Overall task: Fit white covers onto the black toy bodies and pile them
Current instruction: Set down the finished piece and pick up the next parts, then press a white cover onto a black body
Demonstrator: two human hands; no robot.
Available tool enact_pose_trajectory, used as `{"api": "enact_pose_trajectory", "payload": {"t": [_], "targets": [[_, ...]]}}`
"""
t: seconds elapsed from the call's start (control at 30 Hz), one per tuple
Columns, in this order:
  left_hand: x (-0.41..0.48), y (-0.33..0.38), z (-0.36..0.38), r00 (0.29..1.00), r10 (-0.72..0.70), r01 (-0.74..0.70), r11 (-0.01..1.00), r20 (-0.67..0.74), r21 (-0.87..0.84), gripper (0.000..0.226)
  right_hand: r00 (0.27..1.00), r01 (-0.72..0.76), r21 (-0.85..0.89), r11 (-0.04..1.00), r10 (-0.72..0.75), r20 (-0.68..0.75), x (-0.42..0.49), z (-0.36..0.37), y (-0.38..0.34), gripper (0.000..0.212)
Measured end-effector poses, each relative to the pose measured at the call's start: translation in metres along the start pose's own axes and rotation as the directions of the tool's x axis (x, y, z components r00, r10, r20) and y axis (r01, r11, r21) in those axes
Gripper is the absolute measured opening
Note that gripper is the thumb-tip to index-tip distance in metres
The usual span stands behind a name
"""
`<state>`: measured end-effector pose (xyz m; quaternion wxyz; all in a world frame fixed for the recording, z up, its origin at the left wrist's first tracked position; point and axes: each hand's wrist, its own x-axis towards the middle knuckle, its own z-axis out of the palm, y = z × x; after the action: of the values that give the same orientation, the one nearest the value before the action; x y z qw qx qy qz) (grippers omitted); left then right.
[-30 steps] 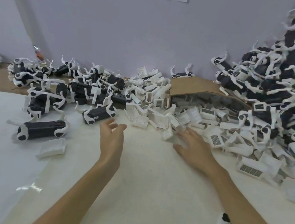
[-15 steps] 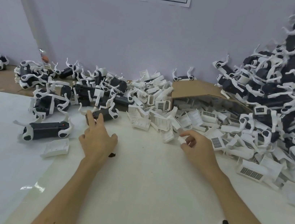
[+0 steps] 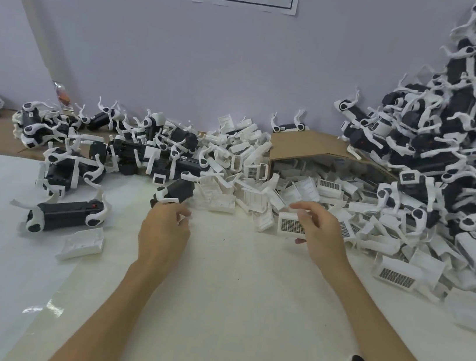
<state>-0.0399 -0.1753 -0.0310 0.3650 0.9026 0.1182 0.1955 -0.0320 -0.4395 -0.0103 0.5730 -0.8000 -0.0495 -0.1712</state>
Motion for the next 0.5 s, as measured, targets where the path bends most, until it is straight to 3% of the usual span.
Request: {"api": "enact_pose_trajectory", "payload": {"t": [0.1,0.27,0.33,0.5], "targets": [[0.000,0.000,-0.001,1.000,0.007,-0.007,1.000,0.011,-0.007,0.026,0.990,-0.137,0.216,0.967,0.127,0.059,0.000,-0.003,-0.005,0.029],[0.000,0.002,0.000,0.999,0.025,-0.027,0.997,-0.024,-0.072,0.023,0.969,-0.245,0.399,0.883,0.210,0.131,0.002,-0.005,-0.005,0.026],[-0.001,0.006,-0.001,0.999,0.036,-0.042,0.983,-0.037,-0.181,0.011,0.972,-0.230,0.413,0.881,0.188,0.139,0.002,-0.006,-0.004,0.022],[-0.006,0.016,-0.001,0.997,0.062,-0.074,0.939,-0.047,-0.335,0.017,0.983,-0.172,0.339,0.925,0.139,0.119,0.003,-0.004,-0.002,0.051]]}}
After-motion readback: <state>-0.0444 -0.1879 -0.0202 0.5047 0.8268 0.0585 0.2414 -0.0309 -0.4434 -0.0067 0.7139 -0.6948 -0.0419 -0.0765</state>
